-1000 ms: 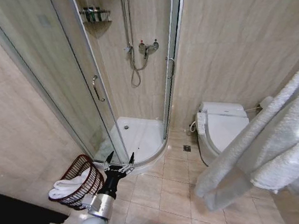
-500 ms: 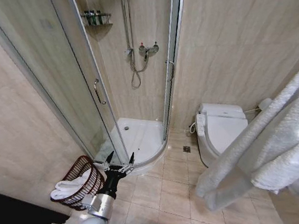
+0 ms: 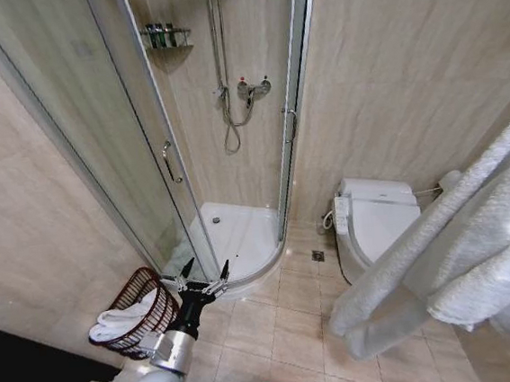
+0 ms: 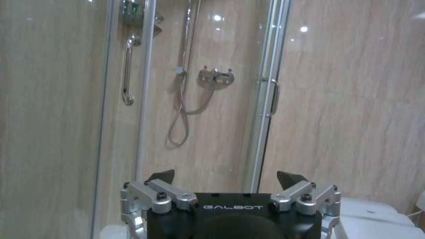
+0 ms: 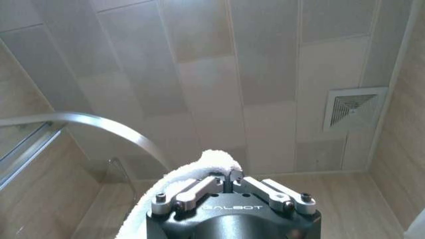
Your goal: Discard the used towel into the hamper.
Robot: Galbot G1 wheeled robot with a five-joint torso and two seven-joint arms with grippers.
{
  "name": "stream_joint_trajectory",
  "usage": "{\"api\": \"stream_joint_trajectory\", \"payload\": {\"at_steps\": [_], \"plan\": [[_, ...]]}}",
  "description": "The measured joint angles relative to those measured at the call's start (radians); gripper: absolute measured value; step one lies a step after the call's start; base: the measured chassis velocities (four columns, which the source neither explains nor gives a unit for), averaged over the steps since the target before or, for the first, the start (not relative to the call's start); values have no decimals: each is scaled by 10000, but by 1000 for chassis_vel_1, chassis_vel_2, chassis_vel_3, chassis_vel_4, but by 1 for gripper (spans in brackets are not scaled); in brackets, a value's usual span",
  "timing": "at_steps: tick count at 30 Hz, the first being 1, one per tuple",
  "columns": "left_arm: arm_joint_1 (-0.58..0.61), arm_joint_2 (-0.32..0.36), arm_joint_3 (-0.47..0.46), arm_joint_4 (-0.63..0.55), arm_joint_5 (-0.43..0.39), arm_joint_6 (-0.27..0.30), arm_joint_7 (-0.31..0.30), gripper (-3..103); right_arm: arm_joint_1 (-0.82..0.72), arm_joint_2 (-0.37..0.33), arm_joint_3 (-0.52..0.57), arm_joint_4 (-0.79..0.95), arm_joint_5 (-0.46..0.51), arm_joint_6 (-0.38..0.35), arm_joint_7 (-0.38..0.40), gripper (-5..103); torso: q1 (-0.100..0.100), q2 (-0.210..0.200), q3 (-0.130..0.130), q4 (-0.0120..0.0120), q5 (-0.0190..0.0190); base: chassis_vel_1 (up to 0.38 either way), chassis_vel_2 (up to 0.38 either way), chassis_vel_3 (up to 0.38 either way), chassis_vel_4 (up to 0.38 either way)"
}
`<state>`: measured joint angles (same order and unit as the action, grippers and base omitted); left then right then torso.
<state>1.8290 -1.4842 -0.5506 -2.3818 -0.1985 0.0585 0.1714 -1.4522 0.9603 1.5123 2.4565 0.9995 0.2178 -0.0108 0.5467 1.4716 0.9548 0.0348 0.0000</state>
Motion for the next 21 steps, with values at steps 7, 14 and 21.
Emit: {"api": "stream_joint_trajectory", "payload": {"at_steps": [7,14,21], "plan": [[0,0,0,0,0,0,0,100,-48,81,7,24,-4,1,0,3,167,363,196,-1,1,0,0,0,0],[0,0,0,0,0,0,0,100,-53,89,-14,59,-6,1,-1,3,174,379,205,0,0,0,0,0,0],[0,0,0,0,0,0,1,100,-50,73,-14,61,-6,1,-1,3,158,340,185,0,0,0,0,0,0]]}}
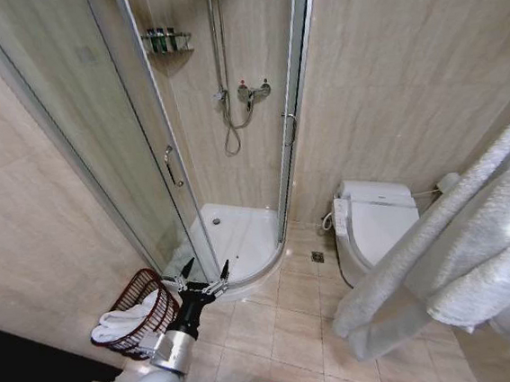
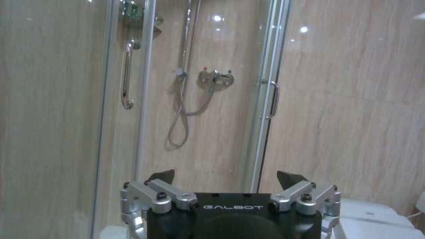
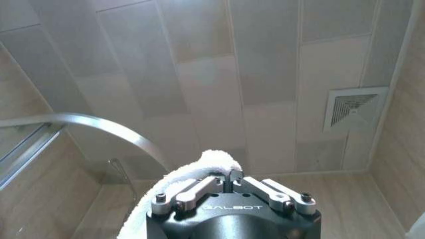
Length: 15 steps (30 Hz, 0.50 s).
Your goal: Discard the used towel into the hamper.
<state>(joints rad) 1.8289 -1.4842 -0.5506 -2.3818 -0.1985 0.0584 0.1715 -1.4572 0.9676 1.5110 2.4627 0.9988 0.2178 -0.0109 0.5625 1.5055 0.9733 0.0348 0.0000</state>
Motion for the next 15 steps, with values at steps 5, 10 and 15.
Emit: {"api": "stream_joint_trajectory", "payload": {"at_steps": [5,10,15], "plan": [[0,0,0,0,0,0,0,100,-14,12,0,0,0,0,-1,3,-15,-27,-15,0,0,0,0,0,0],[0,0,0,0,0,0,0,100,-6,0,-3,0,0,-1,-1,3,-25,-50,-28,0,0,0,0,0,0],[0,0,0,0,0,0,0,100,-8,-4,-4,10,0,-4,-1,3,-34,-70,-39,-1,0,0,0,0,0]]}}
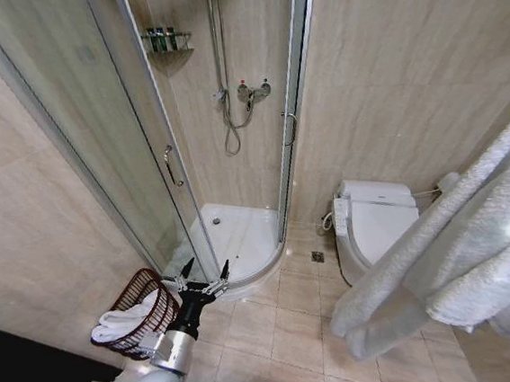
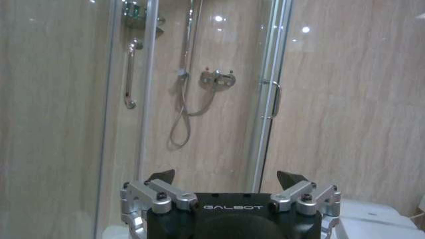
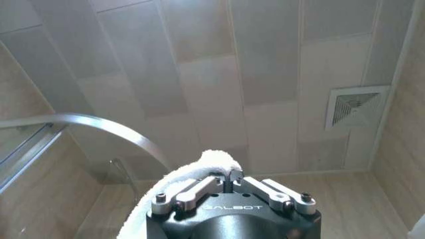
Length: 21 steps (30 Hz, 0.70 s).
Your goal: Discard the used towel into the hamper.
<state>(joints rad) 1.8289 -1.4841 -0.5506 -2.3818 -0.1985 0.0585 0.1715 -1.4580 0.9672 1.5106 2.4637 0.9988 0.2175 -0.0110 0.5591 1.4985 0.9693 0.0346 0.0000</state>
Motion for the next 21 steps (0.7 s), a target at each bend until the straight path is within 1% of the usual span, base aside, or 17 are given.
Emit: {"api": "stream_joint_trajectory", "payload": {"at_steps": [9,21], "plan": [[0,0,0,0,0,0,0,100,-14,19,6,20,2,-3,1,3,-11,-22,-12,1,0,27,28,25,30],[0,0,0,0,0,0,0,100,-27,-35,47,53,82,-23,32,3,-17,-40,-20,2,-1,91,98,99,86]]}}
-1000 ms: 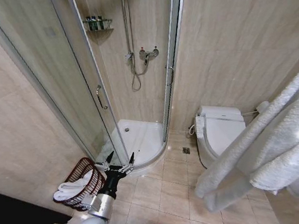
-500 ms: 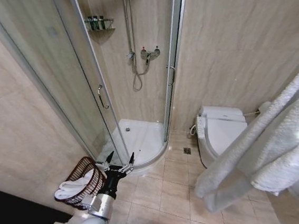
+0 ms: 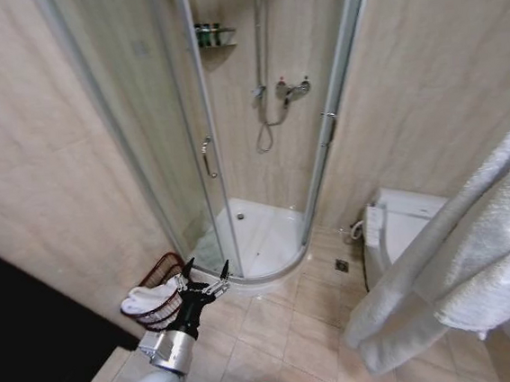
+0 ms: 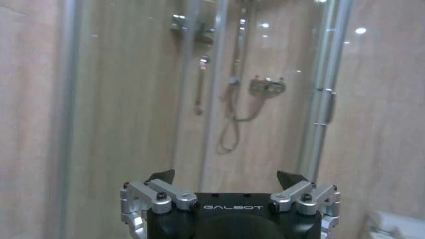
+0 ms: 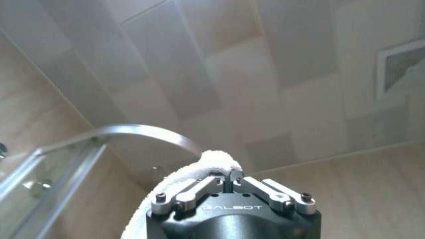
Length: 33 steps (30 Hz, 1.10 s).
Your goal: Discard the used towel into the hamper.
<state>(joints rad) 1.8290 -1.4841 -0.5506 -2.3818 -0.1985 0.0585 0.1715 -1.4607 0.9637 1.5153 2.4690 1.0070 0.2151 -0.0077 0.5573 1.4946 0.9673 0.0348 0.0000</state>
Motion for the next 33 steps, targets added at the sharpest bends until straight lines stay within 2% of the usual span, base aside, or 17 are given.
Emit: {"api": "stream_joint_trajectory", "payload": {"at_steps": [33], "plan": [[0,0,0,0,0,0,0,100,36,-12,-99,58,-36,-32,20,3,-8,-16,-9,-1,1,127,126,120,125]]}}
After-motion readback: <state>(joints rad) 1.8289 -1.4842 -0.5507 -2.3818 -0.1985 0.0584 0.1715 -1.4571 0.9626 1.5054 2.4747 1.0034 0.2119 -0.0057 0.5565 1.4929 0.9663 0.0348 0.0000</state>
